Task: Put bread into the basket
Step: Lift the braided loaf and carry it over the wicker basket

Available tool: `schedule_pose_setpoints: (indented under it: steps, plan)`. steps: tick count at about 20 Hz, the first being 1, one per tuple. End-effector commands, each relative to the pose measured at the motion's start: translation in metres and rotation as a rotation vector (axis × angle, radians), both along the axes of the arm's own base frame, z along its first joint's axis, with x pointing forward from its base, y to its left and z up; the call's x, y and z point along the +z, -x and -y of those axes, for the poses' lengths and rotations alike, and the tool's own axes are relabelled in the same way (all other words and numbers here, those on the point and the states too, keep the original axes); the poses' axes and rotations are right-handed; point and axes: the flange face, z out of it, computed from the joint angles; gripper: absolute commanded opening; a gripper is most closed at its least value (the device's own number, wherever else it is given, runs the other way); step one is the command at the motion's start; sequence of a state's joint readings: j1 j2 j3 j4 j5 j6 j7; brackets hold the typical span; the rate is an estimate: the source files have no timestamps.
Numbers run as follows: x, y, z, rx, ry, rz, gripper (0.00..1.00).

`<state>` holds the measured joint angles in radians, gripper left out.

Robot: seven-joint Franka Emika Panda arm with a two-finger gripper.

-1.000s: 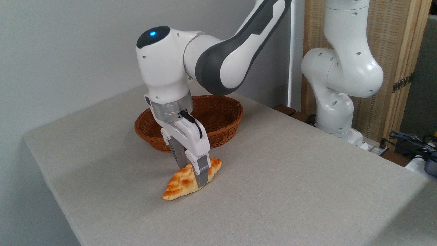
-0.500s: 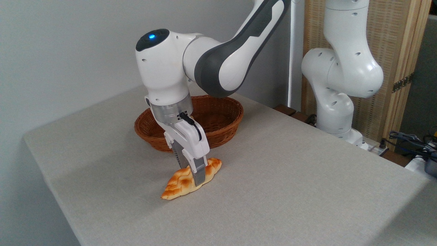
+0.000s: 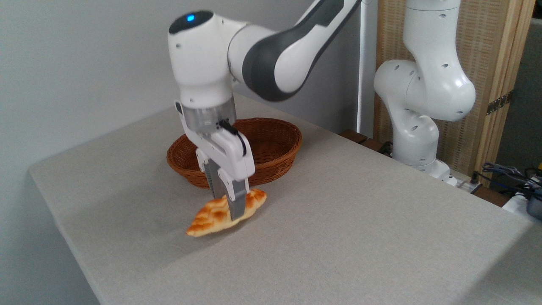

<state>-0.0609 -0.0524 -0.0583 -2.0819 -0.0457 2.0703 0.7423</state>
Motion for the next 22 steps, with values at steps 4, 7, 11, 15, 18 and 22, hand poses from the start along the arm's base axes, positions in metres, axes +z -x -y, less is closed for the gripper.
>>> schedule_pose_setpoints:
  steps: [4, 7, 11, 15, 18, 22]
  plan:
    - [0.06, 0.034, 0.04, -0.074, 0.021, 0.061, 0.61]
    - [0.062, 0.053, 0.073, -0.133, 0.029, 0.01, 0.63]
    - [0.052, 0.077, 0.109, -0.194, 0.053, -0.103, 0.69]
    - [0.04, 0.094, 0.137, -0.239, 0.09, -0.189, 0.77]
    - [0.027, 0.103, 0.161, -0.281, 0.101, -0.237, 0.78]
    - [0.02, 0.113, 0.177, -0.317, 0.091, -0.258, 1.0]
